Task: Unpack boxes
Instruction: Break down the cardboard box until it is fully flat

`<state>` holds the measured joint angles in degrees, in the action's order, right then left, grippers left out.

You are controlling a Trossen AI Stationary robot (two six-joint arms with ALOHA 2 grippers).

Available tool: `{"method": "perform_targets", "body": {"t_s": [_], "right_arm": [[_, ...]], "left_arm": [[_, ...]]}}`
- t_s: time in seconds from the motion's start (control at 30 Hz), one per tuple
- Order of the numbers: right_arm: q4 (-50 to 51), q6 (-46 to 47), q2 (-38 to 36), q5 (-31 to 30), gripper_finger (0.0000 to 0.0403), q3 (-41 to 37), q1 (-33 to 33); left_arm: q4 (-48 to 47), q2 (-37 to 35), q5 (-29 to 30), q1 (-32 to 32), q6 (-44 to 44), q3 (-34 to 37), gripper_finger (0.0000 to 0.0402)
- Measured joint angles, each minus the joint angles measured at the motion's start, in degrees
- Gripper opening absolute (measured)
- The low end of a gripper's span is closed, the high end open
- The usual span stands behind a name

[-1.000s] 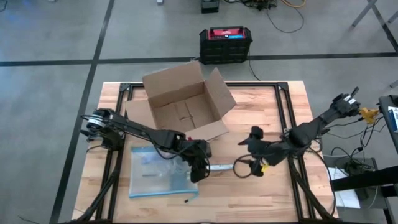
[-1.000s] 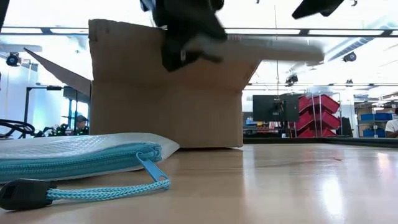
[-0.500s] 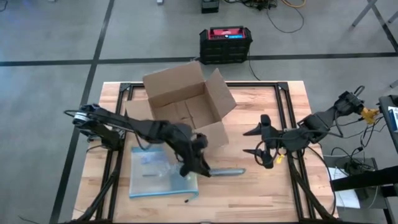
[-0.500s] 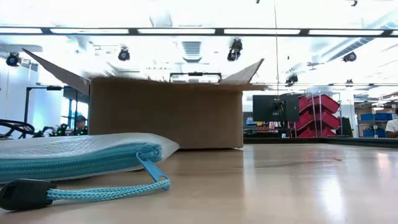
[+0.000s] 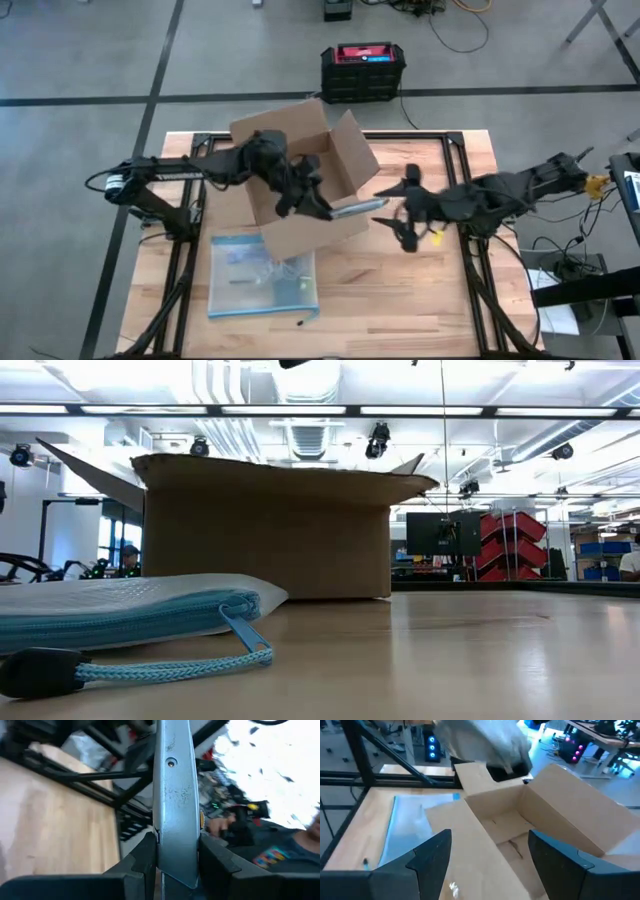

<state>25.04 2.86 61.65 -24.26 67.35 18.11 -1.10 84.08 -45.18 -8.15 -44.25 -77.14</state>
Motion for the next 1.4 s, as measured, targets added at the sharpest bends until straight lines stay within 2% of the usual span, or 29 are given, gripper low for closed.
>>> {"method": "perform_targets", "body": {"t_s": [0.13, 0.27, 0.47, 0.67, 0.93, 1.03, 1.4], "right_arm": [[-7.8, -1.7, 3.8, 11.2, 0.0239, -0.5, -6.9], [-14.4, -3.5, 7.0, 17.9, 0.0234, -0.4, -11.3], [-29.0, -10.0, 8.7, 20.2, 0.024, 0.2, -13.7], [-31.7, -15.9, 10.0, 20.0, 0.0247, 5.6, -15.8], [-31.1, -20.7, 17.7, 26.6, 0.0232, 14.5, -16.3], [-31.2, -21.5, 20.0, 28.5, 0.0233, 16.6, -16.3], [-31.6, -23.9, 23.9, 35.3, 0.0245, 21.5, -16.3]], "left_arm": [[5.7, 0.5, -7.7, -2.6, -0.1, 0.0, 0.0091], [14.4, 0.3, -11.9, -5.9, -1.6, 0.0, 0.0091], [24.5, -0.4, -16.5, -10.7, -6.9, 0.0, 0.0091], [28.5, -0.5, -21.7, -11.9, -11.6, 0.0, 0.0091], [32.5, -0.6, -24.8, -12.0, -17.6, 0.0, 0.0091], [35.0, -1.0, -24.6, -12.0, -19.6, 0.0, 0.0091], [34.6, -1.3, -21.5, -11.8, -19.5, 0.0, 0.0091]]}}
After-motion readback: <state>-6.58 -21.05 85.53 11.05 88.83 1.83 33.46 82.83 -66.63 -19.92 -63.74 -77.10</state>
